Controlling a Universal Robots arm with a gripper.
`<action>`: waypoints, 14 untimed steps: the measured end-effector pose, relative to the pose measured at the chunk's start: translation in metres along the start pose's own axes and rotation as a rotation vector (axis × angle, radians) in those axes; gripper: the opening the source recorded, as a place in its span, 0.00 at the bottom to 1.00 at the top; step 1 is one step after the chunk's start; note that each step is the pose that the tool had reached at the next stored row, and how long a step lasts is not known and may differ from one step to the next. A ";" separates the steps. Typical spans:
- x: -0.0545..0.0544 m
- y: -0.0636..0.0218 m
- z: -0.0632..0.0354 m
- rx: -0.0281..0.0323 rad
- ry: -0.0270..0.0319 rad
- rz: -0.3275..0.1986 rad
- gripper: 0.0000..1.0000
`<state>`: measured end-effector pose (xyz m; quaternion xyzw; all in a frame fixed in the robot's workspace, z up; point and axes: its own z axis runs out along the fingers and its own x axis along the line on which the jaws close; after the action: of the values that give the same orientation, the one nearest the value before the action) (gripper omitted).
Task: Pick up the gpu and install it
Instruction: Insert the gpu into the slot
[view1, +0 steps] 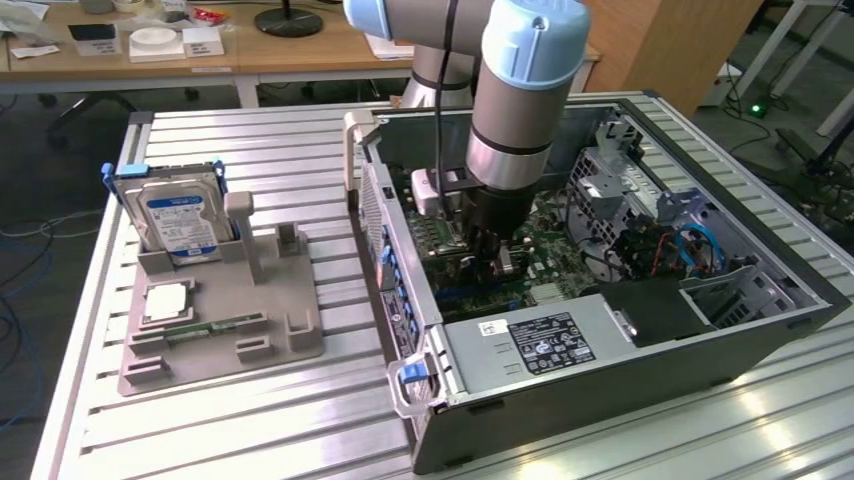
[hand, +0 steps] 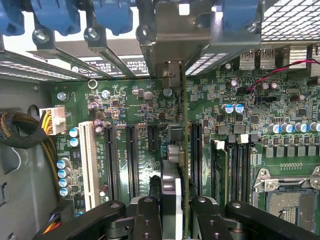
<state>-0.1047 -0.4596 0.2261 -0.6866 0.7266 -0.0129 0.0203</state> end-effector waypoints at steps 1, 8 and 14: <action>0.000 0.0000 0.0000 0.0000 0.0000 0.000 0.28; 0.000 0.0000 0.0000 0.0000 0.0001 0.000 0.28; 0.000 0.0000 0.0000 0.0001 0.0000 0.000 0.28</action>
<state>-0.1048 -0.4591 0.2261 -0.6866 0.7266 -0.0129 0.0203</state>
